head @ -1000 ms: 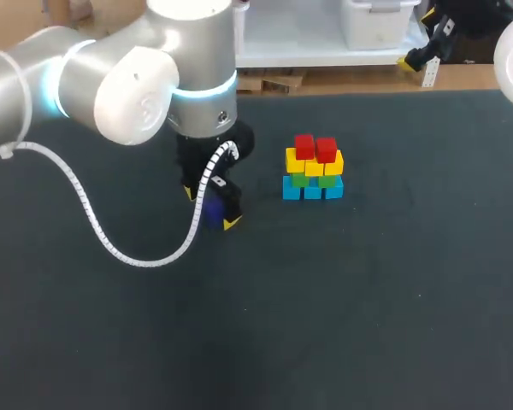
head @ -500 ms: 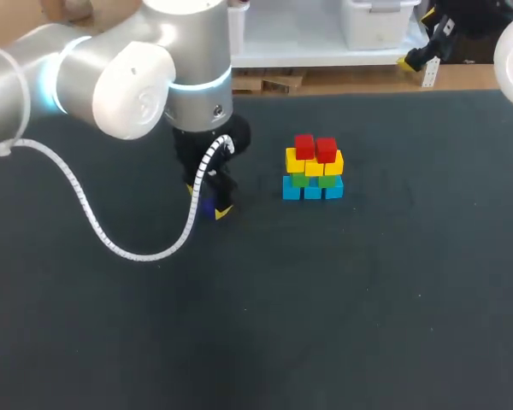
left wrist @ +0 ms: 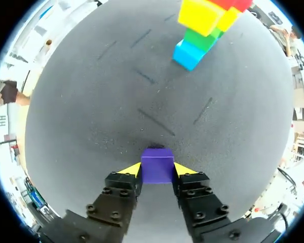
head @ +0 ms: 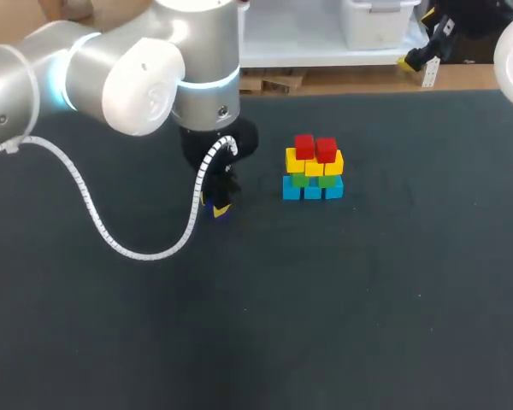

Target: Place the blue cubes, place green cubes on the blue cubes, place the yellow cubes on the green cubes, then place the red cubes on the yellow cubes, and place purple cube on the red cubes.

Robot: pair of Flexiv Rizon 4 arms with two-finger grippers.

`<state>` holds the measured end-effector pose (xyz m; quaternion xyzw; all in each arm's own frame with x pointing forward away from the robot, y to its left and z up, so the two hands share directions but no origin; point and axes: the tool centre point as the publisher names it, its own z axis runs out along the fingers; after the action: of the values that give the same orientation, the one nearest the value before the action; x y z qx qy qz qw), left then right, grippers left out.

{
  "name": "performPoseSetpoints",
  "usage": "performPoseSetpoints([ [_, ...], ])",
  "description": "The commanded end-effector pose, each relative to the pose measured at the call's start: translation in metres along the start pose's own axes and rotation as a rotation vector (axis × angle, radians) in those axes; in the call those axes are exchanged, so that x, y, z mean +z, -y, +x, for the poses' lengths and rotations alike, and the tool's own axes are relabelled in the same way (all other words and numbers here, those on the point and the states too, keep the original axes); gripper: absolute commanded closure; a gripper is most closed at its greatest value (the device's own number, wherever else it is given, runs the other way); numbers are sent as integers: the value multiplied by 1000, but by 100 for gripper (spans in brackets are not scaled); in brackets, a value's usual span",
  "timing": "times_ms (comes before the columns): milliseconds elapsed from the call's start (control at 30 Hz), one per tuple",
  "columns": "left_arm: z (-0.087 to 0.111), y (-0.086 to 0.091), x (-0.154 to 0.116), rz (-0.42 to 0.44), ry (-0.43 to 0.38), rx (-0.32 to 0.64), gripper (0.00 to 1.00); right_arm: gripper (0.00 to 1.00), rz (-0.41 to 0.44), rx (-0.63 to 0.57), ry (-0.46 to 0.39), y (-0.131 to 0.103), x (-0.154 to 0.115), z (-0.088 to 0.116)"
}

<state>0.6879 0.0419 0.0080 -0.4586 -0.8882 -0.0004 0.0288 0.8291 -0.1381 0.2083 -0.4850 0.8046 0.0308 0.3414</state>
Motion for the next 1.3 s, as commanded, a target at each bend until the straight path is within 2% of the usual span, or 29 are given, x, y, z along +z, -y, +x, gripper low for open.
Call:
performPoseSetpoints([
  [33,1,-5,-16,7,-14,35,100,0,3,1,-1,-1,0,0],
  [167,4,-7,-34,2,-57,94,100,0,3,1,-1,-1,0,0],
  [267,5,-11,-48,1,-60,115,100,0,3,1,-1,-1,0,0],
  [533,-1,-10,-89,-1,-17,174,100,0,3,1,-1,-1,0,0],
  [933,-37,-5,-136,-56,29,295,100,0,3,1,-1,-1,0,0],
  [1133,-59,7,-153,-84,29,369,100,0,3,1,-1,-1,0,0],
  [1300,-76,19,-155,-90,33,423,100,0,3,1,-1,-1,0,0],
])
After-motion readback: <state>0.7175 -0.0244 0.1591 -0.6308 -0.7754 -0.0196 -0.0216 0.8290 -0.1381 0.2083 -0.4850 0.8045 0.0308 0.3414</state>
